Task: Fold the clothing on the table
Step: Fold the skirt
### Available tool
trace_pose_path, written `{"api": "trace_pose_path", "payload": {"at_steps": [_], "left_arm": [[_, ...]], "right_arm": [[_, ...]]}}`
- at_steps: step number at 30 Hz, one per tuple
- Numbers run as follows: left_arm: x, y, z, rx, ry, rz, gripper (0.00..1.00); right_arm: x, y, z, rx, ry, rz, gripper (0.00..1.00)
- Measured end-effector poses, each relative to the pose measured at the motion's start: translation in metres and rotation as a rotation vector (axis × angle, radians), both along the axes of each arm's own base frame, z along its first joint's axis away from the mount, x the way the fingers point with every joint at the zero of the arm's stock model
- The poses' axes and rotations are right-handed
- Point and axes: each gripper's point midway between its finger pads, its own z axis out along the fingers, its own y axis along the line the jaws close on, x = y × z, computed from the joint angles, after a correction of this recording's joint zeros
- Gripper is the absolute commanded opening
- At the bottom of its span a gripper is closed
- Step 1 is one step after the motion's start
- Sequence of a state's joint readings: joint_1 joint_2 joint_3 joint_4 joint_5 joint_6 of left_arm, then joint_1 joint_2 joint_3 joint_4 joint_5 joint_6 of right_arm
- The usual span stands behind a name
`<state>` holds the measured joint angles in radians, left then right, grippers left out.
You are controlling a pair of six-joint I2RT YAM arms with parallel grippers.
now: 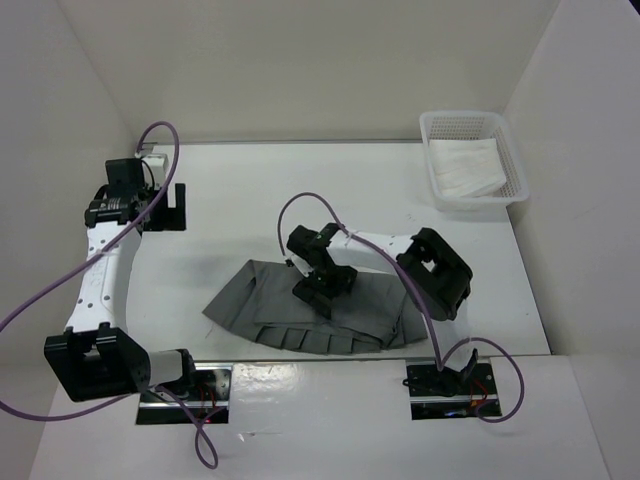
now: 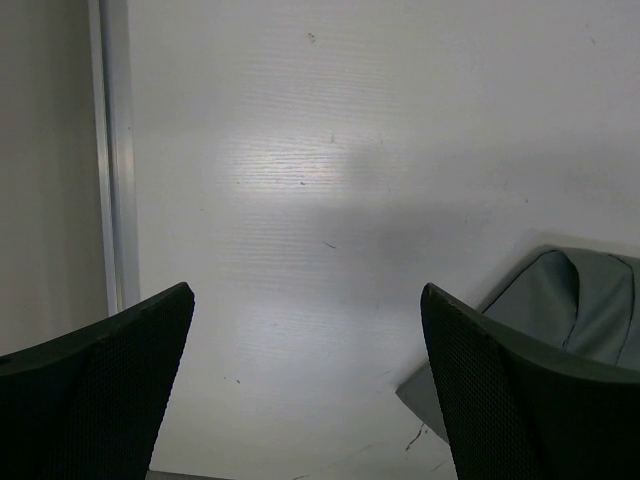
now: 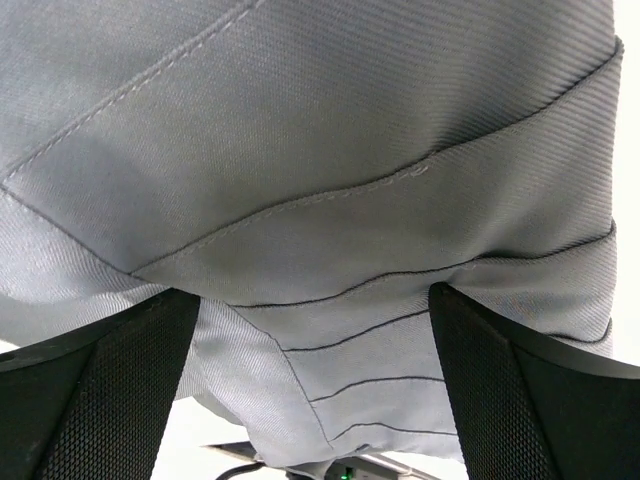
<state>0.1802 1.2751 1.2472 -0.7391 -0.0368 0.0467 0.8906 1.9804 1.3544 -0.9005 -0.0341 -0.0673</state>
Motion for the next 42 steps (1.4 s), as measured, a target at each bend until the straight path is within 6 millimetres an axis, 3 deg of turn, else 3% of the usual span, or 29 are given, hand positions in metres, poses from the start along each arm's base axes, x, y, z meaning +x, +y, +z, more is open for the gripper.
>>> {"api": "trace_pose_path", "payload": {"at_steps": [5,8,11,18,22,31,33,37,40,42], "left_arm": [[-0.003,0.005,0.005,0.018,-0.013,0.015,1.00],[-0.004,0.006,0.009,0.023,-0.024,0.018,1.00],[-0.004,0.006,0.010,0.026,-0.028,0.019,1.00],[-0.003,0.006,0.008,0.028,-0.025,0.016,1.00],[-0.001,0.007,0.005,0.026,-0.016,0.016,1.00],[0.005,-0.001,-0.009,-0.020,0.021,-0.022,1.00],[0.010,-0.007,-0.020,-0.048,0.048,-0.059,1.00],[0.031,-0.028,-0.047,-0.120,0.113,-0.175,1.00],[0.061,-0.050,-0.065,-0.145,0.147,-0.298,1.00],[0.087,-0.062,-0.076,-0.144,0.157,-0.383,1.00]], "right_arm": [[0.012,0.001,0.001,-0.014,-0.038,0.051,0.99],[0.031,0.004,0.005,-0.013,-0.101,0.115,0.99],[0.061,0.005,0.011,-0.016,-0.197,0.171,0.99],[0.157,0.002,0.025,-0.047,-0.431,0.166,0.99],[0.191,0.003,0.029,-0.056,-0.504,0.144,0.99],[0.216,0.019,0.041,-0.010,-0.538,0.133,0.99],[0.218,0.027,0.056,0.047,-0.517,0.127,0.99],[0.232,0.034,0.124,0.257,-0.535,0.081,0.99],[0.235,-0.002,0.186,0.390,-0.571,0.027,0.99],[0.231,-0.047,0.225,0.446,-0.624,-0.033,0.99]]}}
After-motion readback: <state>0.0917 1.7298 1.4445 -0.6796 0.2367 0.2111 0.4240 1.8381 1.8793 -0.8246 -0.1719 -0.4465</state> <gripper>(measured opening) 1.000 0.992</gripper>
